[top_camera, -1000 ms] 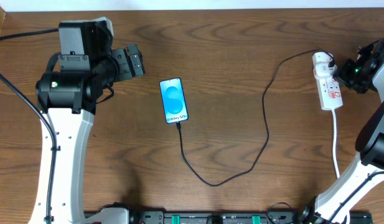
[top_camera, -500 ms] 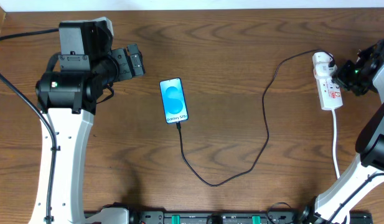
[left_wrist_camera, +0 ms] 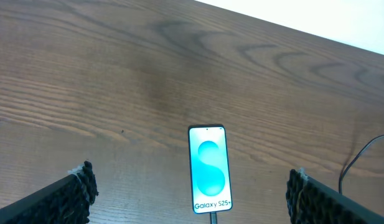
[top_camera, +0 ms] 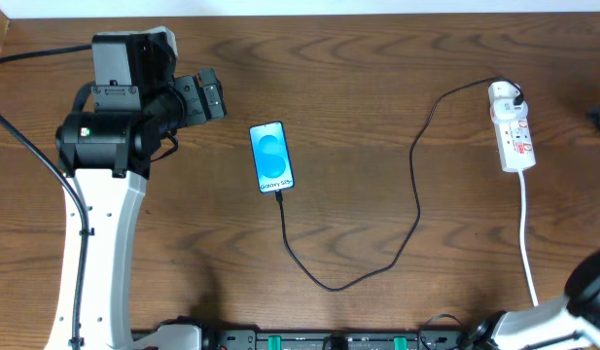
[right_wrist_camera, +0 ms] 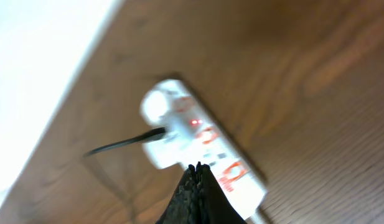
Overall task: Plug charger to phone and switch on socket
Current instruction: 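Lift the right gripper up off the power strip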
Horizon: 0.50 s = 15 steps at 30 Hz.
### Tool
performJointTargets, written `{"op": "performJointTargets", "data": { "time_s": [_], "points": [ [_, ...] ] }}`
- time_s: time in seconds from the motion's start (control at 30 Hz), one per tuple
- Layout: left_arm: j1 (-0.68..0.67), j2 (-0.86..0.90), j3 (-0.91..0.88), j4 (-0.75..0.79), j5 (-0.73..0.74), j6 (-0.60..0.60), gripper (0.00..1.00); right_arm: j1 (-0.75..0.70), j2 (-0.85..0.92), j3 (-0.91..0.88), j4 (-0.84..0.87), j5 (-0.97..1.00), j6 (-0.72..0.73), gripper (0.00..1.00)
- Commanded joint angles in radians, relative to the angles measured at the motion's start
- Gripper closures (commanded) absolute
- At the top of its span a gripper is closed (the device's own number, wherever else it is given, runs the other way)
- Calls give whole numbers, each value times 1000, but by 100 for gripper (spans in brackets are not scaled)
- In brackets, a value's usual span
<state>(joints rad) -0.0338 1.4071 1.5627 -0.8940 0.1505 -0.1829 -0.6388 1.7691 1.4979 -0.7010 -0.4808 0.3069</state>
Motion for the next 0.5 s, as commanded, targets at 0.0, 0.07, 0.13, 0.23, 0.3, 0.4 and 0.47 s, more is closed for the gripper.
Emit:
{"op": "performJointTargets", "data": {
  "time_s": [0.0, 0.07, 0.13, 0.23, 0.3, 0.4, 0.47],
  "points": [
    [4, -2, 6, -3, -10, 3, 2, 58, -105, 8, -43, -74, -33, 99],
    [4, -2, 6, -3, -10, 3, 2, 95, -145, 8, -71, -75, -51, 99],
    [4, -2, 6, -3, -10, 3, 2, 150, -184, 8, -101, -75, -90, 99],
    [4, -2, 6, -3, -10, 3, 2, 262, -235, 8, -139, -71, -161, 99],
    [4, -2, 6, -3, -10, 3, 2, 351, -262, 8, -163, -59, -186, 99],
    [4, -2, 6, -3, -10, 3, 2, 464, -291, 8, -227, 16, -209, 99],
    [4, -2, 6, -3, -10, 3, 2, 529, -307, 8, -270, 76, -221, 98]
  ]
}}
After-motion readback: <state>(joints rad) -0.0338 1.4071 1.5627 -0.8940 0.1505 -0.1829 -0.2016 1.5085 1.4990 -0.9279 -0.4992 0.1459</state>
